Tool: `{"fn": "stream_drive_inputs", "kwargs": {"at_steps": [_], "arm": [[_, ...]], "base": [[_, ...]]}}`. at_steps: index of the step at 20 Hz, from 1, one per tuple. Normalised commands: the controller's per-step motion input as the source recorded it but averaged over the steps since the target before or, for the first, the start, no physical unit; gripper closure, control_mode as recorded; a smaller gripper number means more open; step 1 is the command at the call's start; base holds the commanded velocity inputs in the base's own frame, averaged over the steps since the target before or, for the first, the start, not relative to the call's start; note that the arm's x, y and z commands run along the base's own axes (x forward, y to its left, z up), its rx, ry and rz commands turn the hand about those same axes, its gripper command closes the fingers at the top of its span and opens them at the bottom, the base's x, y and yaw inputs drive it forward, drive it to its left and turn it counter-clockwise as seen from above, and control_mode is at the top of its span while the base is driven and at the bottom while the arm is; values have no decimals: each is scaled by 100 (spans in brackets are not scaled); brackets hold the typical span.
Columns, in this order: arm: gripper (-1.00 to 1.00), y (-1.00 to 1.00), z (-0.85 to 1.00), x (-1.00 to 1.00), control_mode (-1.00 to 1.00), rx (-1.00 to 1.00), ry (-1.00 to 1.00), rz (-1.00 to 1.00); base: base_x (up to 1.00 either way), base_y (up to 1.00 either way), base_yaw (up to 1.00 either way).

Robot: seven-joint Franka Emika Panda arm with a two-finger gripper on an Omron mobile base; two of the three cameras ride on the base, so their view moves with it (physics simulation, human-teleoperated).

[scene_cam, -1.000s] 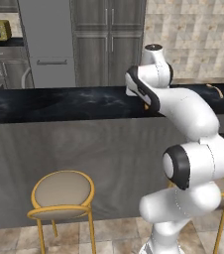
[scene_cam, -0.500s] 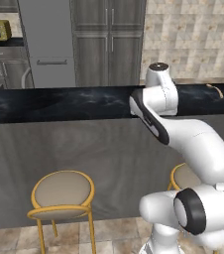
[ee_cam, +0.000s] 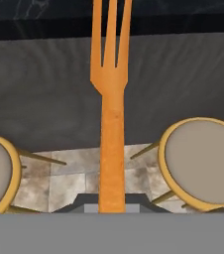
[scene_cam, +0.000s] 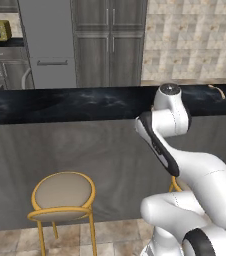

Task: Pick up the metallic utensils from the counter and place them in the open drawer. Make sure not to pick up any wooden utensils.

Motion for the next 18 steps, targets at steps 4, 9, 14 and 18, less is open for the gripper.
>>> {"fn": "stream_drive_inputs", "kwargs": {"at_steps": [4,9,14,18], "arm": [[100,-4,0,0,-100,2,13,16],[100,0,0,0,-100,0,13,10],[100,0,0,0,-100,0,5,7],[100,0,0,0,-100,0,2,5]], "base": [[0,0,0],[0,0,0],[0,0,0],[0,0,0]]}}
